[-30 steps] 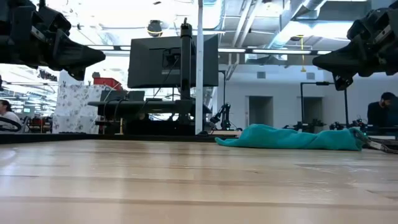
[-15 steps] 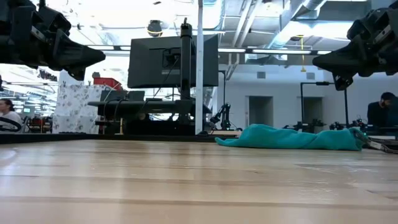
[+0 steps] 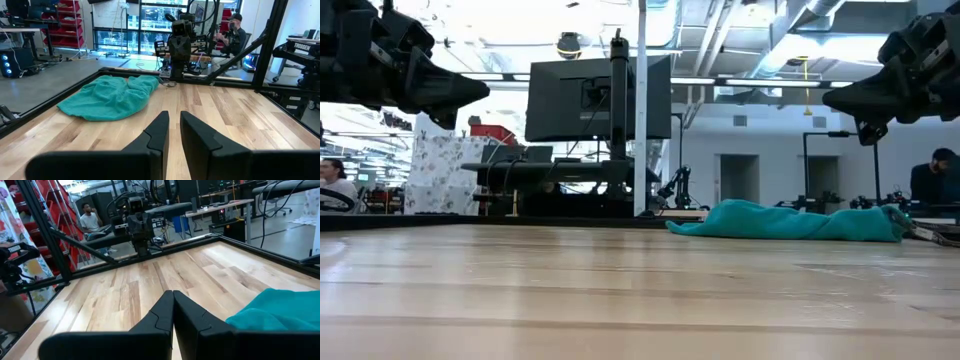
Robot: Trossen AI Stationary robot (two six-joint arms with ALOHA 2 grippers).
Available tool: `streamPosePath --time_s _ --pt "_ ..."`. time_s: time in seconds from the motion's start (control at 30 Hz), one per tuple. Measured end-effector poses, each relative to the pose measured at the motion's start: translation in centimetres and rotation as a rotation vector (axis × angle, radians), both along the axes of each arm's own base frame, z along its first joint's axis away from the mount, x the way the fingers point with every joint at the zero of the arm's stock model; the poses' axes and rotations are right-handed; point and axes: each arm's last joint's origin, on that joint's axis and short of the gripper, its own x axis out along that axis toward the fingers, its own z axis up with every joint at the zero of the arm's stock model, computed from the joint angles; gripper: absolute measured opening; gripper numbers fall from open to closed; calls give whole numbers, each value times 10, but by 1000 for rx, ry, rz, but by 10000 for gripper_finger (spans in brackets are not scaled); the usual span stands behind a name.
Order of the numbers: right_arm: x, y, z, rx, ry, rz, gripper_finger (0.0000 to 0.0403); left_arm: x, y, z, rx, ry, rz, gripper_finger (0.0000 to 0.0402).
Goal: Roll towel
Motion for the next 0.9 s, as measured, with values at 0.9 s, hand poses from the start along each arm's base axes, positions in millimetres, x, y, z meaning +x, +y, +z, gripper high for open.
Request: streamPosePath --time_s 0.9 --pt "0 0 0 0 0 0 0 13 3 75 -232 -167 20 31"
